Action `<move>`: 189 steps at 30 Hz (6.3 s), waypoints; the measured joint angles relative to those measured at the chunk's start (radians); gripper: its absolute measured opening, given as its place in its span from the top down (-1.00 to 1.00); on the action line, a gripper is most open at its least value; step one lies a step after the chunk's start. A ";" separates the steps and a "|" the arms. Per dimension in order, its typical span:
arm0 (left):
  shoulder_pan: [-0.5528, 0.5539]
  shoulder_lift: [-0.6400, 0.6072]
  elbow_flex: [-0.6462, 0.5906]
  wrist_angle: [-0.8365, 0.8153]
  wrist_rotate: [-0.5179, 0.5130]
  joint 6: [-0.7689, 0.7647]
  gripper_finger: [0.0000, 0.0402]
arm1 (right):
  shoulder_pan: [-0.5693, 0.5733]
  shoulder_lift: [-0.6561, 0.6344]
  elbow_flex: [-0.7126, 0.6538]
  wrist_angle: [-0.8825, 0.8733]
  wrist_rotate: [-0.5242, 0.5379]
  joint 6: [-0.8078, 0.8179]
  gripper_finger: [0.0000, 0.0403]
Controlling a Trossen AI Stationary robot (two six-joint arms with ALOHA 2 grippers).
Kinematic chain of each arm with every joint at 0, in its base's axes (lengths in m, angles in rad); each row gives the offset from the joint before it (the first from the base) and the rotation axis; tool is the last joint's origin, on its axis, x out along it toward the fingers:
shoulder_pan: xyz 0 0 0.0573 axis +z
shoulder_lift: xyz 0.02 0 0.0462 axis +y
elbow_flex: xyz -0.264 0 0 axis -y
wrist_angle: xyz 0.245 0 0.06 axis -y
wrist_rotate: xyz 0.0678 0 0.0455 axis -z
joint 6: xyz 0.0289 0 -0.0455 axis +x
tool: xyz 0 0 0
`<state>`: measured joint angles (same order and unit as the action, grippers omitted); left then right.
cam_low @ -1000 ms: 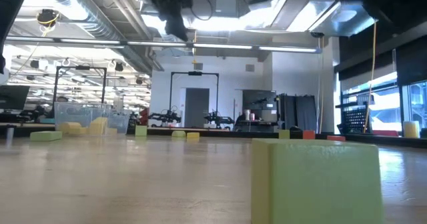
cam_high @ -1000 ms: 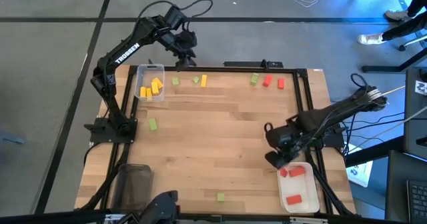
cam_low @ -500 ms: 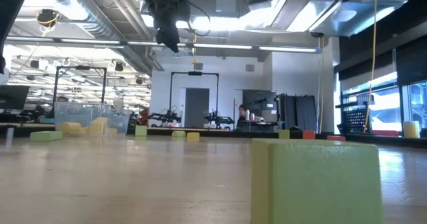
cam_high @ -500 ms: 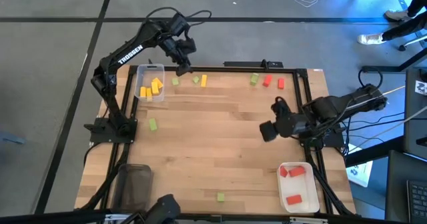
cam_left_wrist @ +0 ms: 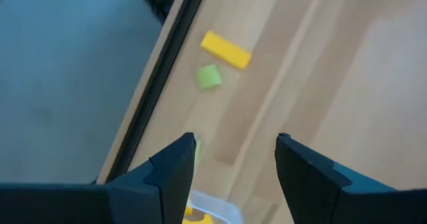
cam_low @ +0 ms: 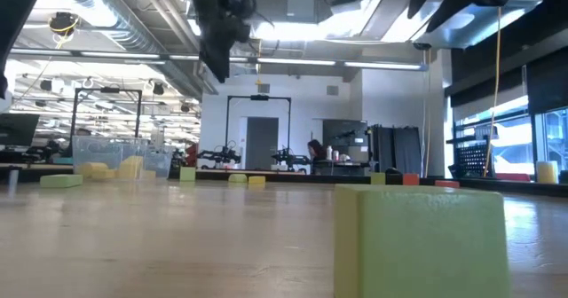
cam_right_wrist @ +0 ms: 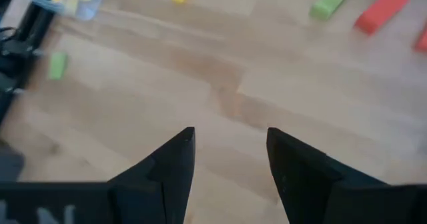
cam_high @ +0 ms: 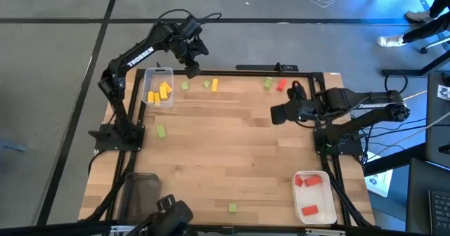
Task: Sort & place blocks by color
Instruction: Put the green block into the black bin
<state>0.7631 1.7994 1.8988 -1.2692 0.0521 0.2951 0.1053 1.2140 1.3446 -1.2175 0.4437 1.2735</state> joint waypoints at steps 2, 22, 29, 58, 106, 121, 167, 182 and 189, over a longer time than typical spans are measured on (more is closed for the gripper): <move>0.004 0.028 -0.001 0.005 -0.030 -0.035 0.03 | -0.042 0.000 0.000 0.000 0.000 -0.054 0.08; 0.014 0.398 -0.001 -0.111 -0.273 -0.170 0.03 | -0.292 0.000 0.000 0.001 -0.128 -0.487 0.08; 0.018 0.459 0.000 -0.128 -0.274 -0.127 0.03 | -0.343 0.000 0.000 0.001 -0.134 -0.544 0.08; 0.031 0.468 -0.106 -0.091 -0.321 -0.071 0.03 | -0.447 0.000 -0.001 0.003 -0.184 -0.630 0.08; -0.086 0.232 -0.101 -0.103 -0.170 -0.023 0.39 | -0.455 0.000 -0.001 0.005 -0.211 -0.632 0.08; -0.336 -0.243 -0.137 -0.298 0.028 -0.239 0.39 | -0.455 0.000 -0.001 0.011 -0.210 -0.629 0.08; -1.512 -0.613 -1.149 0.668 0.541 -2.252 0.39 | -0.455 0.000 -0.001 0.288 -0.786 -1.100 0.08; -1.513 -0.547 -1.149 0.670 0.523 -2.196 0.03 | -0.455 0.000 -0.001 0.303 -0.785 -1.100 0.08; -1.459 -0.627 -1.095 0.647 0.313 -2.195 0.03 | -0.455 0.000 -0.001 0.303 -0.785 -1.099 0.08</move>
<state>-0.6955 1.1722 0.8033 -0.6224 0.3655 -1.8996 -0.3496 1.2144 1.3437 -0.9146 -0.3416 0.1745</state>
